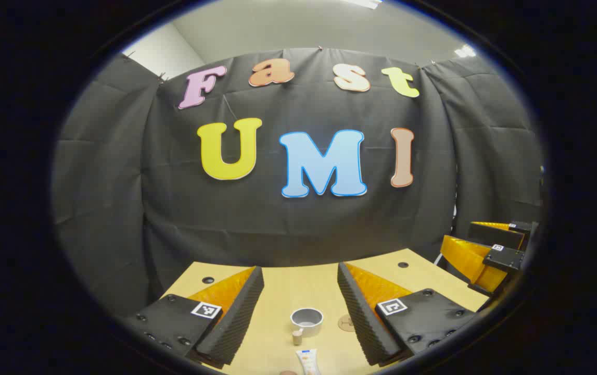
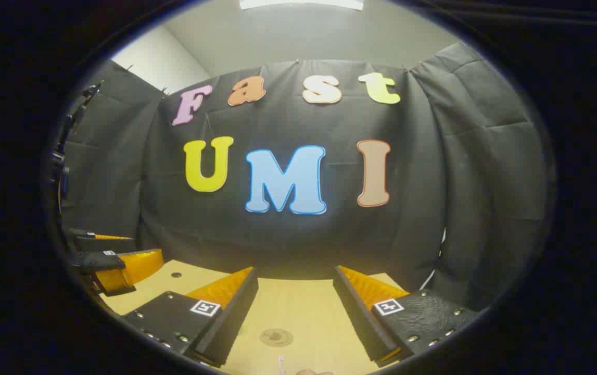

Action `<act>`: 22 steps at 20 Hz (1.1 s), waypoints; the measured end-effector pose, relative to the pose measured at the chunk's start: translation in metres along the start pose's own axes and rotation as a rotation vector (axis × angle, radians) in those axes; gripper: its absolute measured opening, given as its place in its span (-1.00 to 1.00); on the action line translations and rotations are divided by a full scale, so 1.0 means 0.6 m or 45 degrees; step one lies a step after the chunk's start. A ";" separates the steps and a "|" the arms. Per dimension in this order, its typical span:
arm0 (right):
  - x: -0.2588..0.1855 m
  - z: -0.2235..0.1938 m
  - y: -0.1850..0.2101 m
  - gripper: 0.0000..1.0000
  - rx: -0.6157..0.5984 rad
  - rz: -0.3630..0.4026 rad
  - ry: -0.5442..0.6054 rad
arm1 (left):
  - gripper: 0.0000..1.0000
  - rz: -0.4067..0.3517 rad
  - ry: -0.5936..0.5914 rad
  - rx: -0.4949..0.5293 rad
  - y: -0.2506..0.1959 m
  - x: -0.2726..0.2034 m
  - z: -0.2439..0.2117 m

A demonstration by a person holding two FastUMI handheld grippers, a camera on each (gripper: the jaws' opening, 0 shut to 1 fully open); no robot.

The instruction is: Put the toothbrush and toothpaste on the desktop into the cup, then pick up the cup and place it on the coaster on the desktop.

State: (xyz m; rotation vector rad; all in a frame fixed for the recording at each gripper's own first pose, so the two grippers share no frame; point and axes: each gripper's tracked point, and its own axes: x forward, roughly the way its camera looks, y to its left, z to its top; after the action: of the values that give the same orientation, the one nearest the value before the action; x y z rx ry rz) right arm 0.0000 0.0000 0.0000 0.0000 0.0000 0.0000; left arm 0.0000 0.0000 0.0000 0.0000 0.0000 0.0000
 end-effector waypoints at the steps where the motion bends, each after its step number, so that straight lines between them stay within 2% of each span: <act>1: 0.000 -0.006 0.001 0.83 0.002 0.004 0.014 | 0.89 -0.004 0.012 0.000 -0.002 0.002 -0.006; 13: 0.021 -0.049 0.014 0.83 -0.015 0.022 0.113 | 0.89 -0.010 0.118 -0.005 0.002 0.031 -0.065; 16: 0.027 -0.069 0.022 0.87 -0.008 0.032 0.171 | 0.89 -0.004 0.165 -0.004 0.006 0.036 -0.089; 18: 0.028 -0.091 0.024 0.83 0.008 0.037 0.222 | 0.89 -0.006 0.210 0.001 0.005 0.037 -0.115; 19: 0.029 -0.106 0.025 0.87 0.017 0.038 0.258 | 0.89 -0.013 0.240 0.002 0.003 0.039 -0.133; 22: 0.028 -0.157 0.023 0.83 0.036 0.034 0.389 | 0.89 -0.060 0.370 -0.031 -0.013 0.042 -0.195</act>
State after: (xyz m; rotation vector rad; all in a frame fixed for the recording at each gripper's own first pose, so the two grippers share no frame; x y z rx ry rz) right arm 0.0169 0.0137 -0.0940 0.0282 0.3052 0.0267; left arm 0.0249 -0.0076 -0.1167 -0.0243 0.2904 -0.0473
